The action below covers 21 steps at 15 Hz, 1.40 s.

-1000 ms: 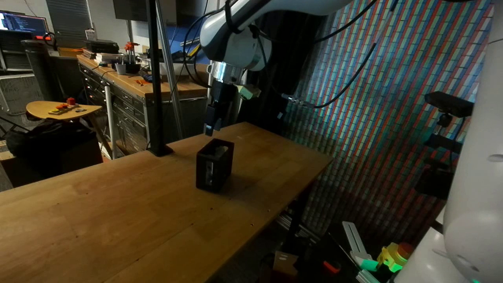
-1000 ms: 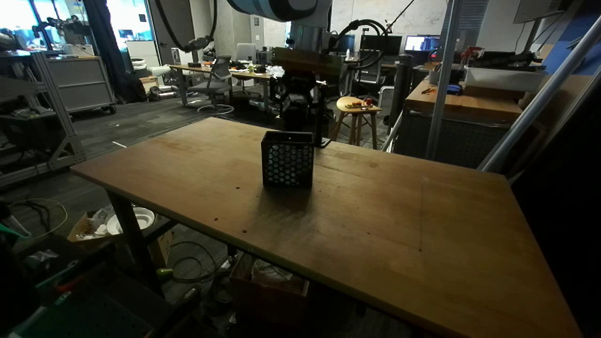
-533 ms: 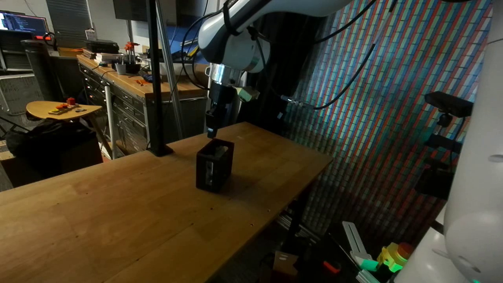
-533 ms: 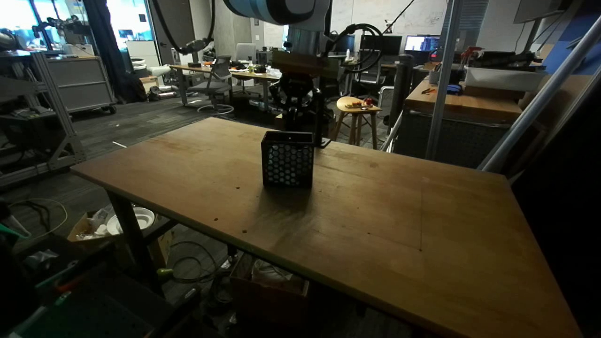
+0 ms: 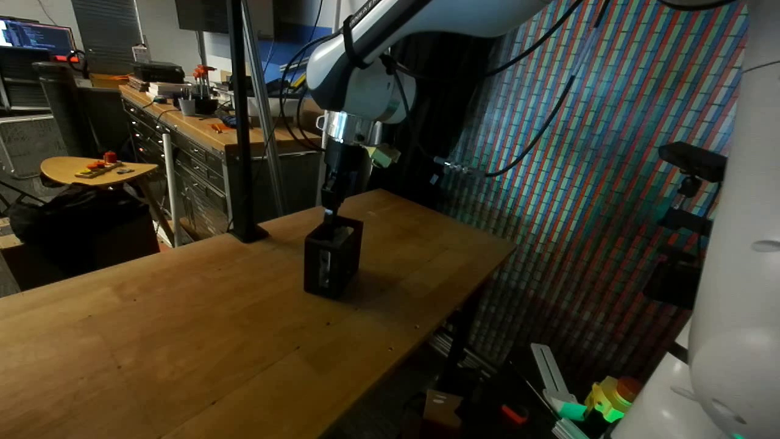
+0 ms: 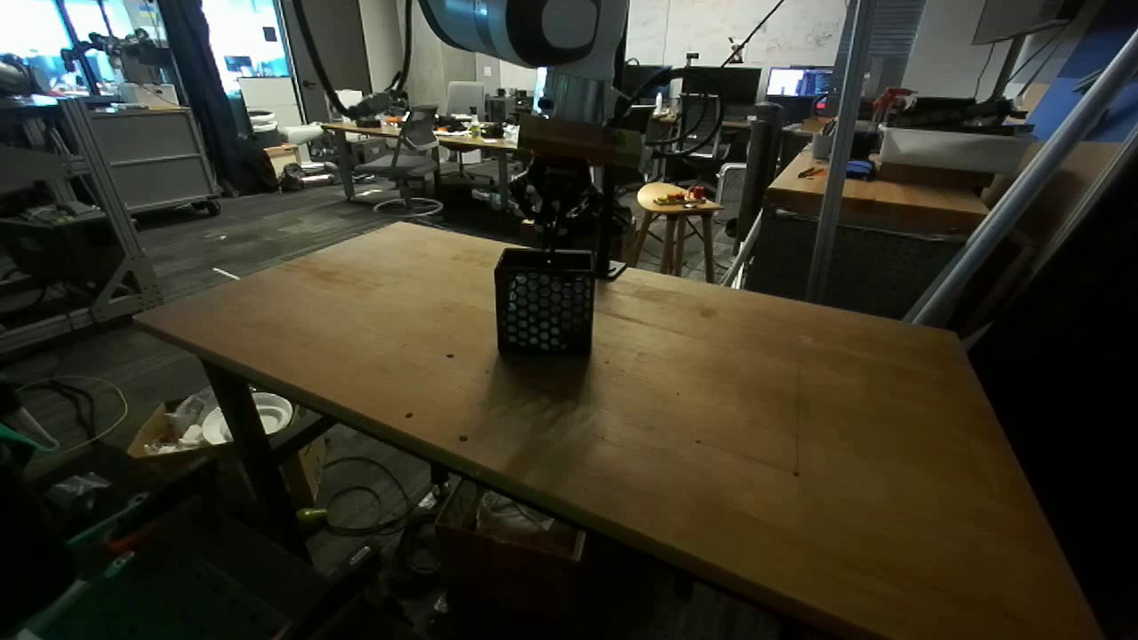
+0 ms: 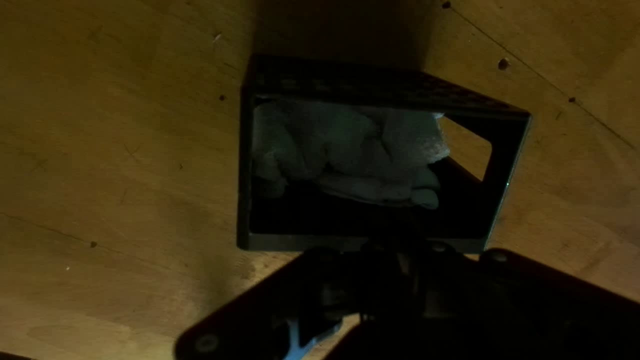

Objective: Put the white towel in the black box

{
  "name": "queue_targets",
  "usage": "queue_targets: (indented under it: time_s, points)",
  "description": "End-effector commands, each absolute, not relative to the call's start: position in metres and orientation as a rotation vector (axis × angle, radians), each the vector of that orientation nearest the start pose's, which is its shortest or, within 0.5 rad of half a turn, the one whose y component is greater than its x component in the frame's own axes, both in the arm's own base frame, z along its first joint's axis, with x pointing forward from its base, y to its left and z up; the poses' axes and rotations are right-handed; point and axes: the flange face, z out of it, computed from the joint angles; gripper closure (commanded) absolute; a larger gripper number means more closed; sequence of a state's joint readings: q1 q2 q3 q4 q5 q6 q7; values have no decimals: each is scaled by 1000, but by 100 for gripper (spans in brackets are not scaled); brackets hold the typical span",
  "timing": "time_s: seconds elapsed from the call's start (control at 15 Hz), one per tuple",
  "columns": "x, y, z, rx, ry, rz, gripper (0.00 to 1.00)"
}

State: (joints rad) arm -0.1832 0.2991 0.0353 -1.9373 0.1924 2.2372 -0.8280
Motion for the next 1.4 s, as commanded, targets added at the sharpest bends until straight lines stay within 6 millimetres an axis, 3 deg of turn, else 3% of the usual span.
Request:
queue_targets:
  time_s: [0.0,0.53,0.93,1.33]
  points:
    - [612,-81,320,-2850,-903,-90,90]
    - [618,-56,275,-2757,-1016,-58,88]
    - [601,-41,232,-2692,-948,-42,88]
    - [601,-59,231,-2711,-909,-60,89]
